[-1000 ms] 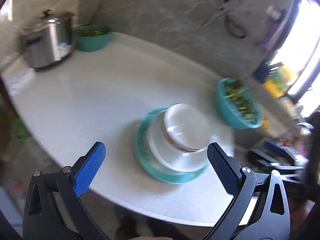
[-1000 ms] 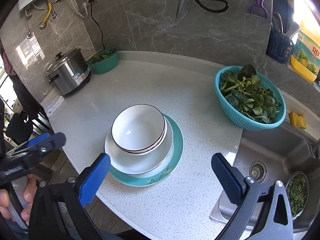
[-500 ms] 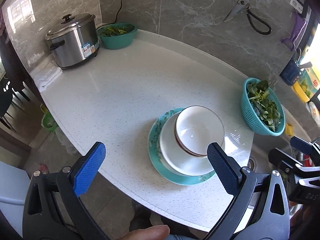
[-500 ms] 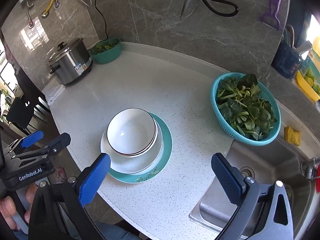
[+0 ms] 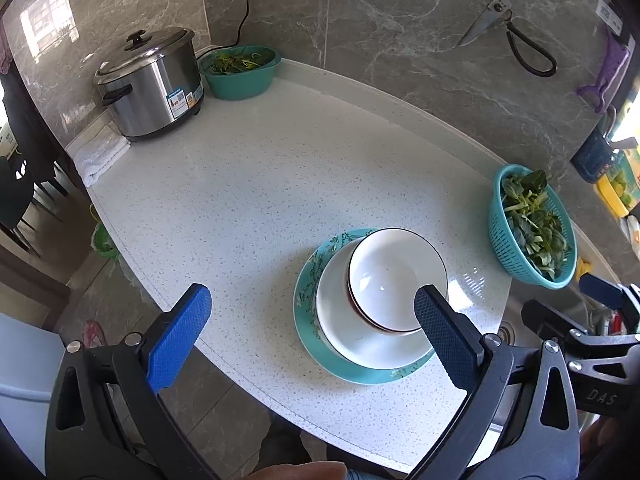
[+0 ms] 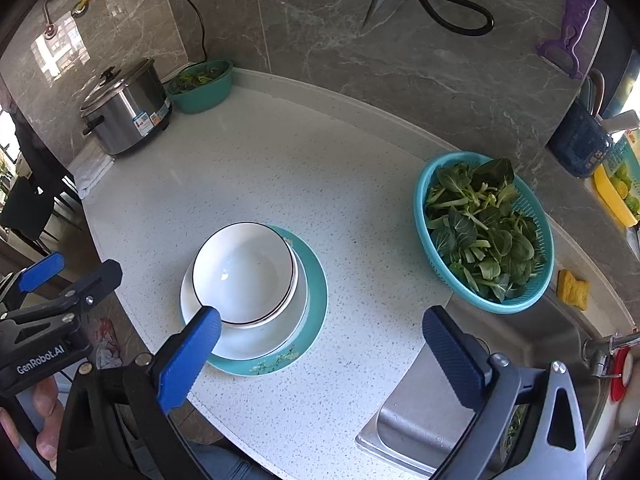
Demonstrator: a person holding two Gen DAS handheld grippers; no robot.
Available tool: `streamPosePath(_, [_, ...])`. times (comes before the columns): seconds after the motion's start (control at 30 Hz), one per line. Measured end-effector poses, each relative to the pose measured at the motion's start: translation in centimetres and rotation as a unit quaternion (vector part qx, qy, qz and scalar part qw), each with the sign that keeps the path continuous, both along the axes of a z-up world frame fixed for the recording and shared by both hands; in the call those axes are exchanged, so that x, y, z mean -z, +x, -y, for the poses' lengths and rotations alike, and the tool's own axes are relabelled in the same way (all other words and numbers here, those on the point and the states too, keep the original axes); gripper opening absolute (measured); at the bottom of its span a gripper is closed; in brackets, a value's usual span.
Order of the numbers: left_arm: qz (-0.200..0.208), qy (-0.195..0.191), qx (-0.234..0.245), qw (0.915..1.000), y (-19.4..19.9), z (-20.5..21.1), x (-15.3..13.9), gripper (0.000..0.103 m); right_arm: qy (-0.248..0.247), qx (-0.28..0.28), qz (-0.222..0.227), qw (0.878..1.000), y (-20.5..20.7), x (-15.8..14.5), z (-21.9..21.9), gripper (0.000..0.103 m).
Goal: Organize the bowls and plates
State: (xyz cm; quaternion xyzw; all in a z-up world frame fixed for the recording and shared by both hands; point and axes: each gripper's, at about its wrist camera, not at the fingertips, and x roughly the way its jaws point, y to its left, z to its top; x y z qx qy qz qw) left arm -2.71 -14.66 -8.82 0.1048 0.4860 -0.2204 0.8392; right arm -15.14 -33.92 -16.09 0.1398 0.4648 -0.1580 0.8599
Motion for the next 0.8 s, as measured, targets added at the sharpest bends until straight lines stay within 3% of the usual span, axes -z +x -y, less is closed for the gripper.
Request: streamPosePath(0.8, [-0.009, 0.009, -0.024, 0.9996, 0.9, 0.4, 0.8, 0.103, -0.006, 0.006, -0.023, 1.000, 2.0, 1.3, -0.2, 0.103])
